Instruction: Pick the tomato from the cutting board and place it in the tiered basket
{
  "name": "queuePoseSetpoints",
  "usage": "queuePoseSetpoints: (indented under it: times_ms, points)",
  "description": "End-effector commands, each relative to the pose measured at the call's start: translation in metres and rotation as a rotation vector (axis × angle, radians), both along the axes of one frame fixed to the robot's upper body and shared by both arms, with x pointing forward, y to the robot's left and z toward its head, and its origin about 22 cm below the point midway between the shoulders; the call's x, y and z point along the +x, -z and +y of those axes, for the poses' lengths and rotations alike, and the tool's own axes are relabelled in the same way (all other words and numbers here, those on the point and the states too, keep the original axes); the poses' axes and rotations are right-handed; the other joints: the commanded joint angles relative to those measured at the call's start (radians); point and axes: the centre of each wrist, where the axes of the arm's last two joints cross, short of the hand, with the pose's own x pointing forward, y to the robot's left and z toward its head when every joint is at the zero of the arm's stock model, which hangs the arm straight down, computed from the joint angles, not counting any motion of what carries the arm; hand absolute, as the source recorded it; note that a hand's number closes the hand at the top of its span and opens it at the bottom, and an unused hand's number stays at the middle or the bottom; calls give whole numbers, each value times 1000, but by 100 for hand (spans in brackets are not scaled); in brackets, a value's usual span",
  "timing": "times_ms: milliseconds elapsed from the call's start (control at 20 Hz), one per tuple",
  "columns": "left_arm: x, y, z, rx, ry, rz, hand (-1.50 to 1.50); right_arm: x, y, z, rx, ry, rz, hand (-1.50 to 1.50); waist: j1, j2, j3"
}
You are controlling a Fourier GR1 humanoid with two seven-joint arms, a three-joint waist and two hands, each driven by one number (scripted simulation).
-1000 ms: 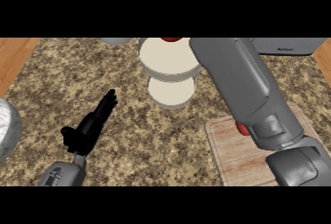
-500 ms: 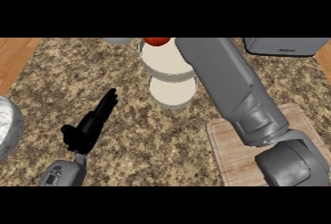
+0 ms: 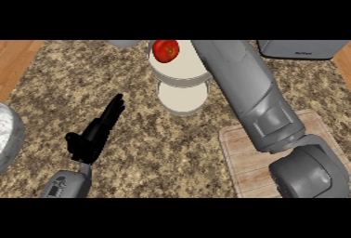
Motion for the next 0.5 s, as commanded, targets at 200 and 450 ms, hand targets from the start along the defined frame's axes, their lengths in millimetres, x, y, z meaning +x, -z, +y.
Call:
queuePoseSetpoints:
  times_ms: [200,450]
  points:
    - [-12,12,13,8,-17,9,0,7,-12,-25,1,303,-213,-150,-26,-6,0]
    - [-9,12,14,16,-60,21,0,16,-23,-89,-29,533,-363,-150,-59,-15,1]
